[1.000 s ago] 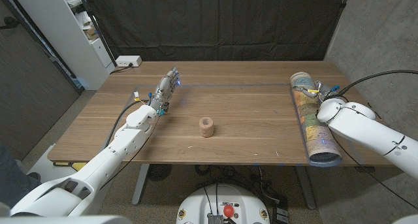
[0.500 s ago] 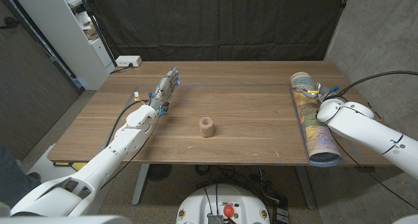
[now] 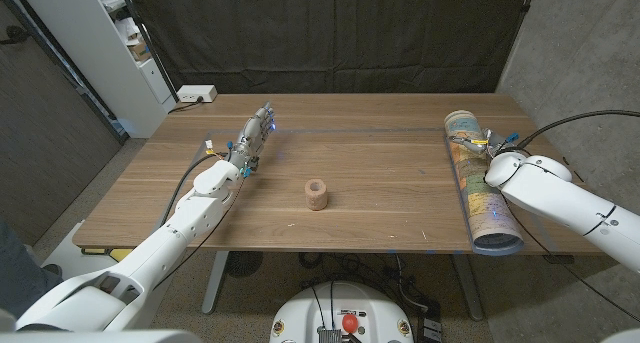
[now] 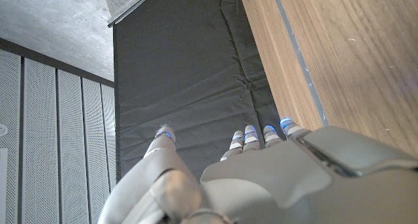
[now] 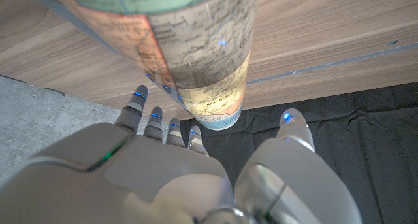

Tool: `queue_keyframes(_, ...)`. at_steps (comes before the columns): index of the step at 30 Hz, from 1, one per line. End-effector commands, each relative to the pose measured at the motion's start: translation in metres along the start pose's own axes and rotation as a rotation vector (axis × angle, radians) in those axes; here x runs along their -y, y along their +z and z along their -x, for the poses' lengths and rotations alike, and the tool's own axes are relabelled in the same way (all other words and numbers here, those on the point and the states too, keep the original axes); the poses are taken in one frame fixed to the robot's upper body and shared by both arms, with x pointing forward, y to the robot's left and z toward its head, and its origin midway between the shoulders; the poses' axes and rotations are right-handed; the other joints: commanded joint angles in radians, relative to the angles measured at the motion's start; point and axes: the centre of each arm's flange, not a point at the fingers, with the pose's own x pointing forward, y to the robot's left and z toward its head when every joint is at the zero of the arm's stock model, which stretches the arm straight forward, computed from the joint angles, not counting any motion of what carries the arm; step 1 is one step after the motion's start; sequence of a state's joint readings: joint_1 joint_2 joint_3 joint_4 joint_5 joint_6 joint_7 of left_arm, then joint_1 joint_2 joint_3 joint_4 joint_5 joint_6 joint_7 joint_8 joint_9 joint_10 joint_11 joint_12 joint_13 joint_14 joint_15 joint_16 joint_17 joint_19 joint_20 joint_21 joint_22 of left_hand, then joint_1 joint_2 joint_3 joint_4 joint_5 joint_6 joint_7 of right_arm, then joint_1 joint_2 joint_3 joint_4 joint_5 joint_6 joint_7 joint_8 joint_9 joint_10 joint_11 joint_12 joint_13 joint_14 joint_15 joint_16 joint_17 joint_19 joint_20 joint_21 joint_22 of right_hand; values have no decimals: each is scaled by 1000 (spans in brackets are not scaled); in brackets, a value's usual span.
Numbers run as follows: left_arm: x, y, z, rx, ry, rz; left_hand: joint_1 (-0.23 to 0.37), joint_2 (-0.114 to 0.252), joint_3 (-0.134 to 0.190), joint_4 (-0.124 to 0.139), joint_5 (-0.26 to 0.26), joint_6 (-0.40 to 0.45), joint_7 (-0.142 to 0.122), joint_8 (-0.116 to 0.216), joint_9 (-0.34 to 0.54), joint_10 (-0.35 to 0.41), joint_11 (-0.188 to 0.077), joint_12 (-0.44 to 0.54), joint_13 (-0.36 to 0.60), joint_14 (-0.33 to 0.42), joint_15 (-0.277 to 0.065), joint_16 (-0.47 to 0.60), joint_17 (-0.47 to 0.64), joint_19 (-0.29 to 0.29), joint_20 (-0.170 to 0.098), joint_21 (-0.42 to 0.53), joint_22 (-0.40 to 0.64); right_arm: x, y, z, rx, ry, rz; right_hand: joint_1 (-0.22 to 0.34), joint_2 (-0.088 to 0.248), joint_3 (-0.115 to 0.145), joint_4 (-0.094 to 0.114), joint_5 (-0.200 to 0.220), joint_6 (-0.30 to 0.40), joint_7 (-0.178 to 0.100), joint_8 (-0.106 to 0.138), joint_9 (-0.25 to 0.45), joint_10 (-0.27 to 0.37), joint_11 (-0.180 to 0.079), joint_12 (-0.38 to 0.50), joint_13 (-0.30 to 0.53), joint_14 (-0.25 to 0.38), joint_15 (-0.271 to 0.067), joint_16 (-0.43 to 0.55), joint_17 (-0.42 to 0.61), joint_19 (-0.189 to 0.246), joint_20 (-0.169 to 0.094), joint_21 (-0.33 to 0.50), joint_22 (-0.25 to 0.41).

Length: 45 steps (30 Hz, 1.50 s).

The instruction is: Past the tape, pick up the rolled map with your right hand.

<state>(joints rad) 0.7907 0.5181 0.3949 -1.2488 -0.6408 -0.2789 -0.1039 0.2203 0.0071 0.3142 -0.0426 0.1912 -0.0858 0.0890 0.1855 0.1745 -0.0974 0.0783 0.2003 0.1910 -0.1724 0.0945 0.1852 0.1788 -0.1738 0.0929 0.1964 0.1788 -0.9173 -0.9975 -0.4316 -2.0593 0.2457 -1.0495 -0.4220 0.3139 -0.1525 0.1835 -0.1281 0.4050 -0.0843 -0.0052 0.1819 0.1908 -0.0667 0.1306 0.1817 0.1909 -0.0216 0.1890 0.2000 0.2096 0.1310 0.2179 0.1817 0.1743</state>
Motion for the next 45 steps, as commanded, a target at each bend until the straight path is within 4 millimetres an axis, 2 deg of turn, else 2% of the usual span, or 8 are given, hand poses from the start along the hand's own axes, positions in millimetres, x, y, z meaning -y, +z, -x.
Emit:
queue_keyframes(1,-1,-1,1,-4,4,-4,-1,9,3,-6,-4,6,2,5,5,-3,3,10,1,-5,2,5,6,-40,6,4,5,-2,-2,-4,-6,9,-4,4,-5,-3,-2,4,-13,-1,4,3,-7,2,8,0,-9,3,4,-1,-3,-1,7,3)
queue_keyframes(28,1,-6,0,-19,3,-4,-3,10,1,-9,-4,8,2,5,5,-3,1,10,1,-5,3,5,6,-42,7,3,5,-9,-8,-12,-26,22,-12,10,-3,-11,-3,12,-28,1,5,3,-15,2,8,-1,-12,4,5,-1,-2,-1,9,3)
queue_keyframes(45,1,-7,6,-19,9,-4,-5,11,0,-13,-4,13,1,6,6,0,1,11,2,-3,3,6,6,-39,9,5,5,-15,-8,-14,-32,42,-10,13,0,-15,-3,16,-30,2,7,3,-13,3,10,-1,-9,5,8,-1,0,-1,10,3)
